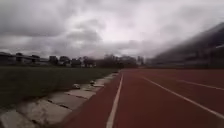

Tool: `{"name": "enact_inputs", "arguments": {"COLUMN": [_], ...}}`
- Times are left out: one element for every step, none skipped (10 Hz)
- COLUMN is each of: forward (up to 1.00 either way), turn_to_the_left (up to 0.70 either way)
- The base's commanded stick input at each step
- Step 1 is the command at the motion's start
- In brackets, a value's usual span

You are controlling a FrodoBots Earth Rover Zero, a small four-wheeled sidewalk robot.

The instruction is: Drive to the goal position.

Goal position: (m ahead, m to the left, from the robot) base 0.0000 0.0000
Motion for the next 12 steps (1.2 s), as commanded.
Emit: {"name": "enact_inputs", "arguments": {"forward": [0.00, 0.00, 0.01, 0.43, 0.61, 0.34, 0.07, 0.00, 0.00, 0.00, 0.00, 0.00], "turn_to_the_left": [0.00, 0.00, 0.00, 0.00, 0.00, 0.00, 0.00, 0.00, 0.00, 0.00, 0.00, 0.00]}}
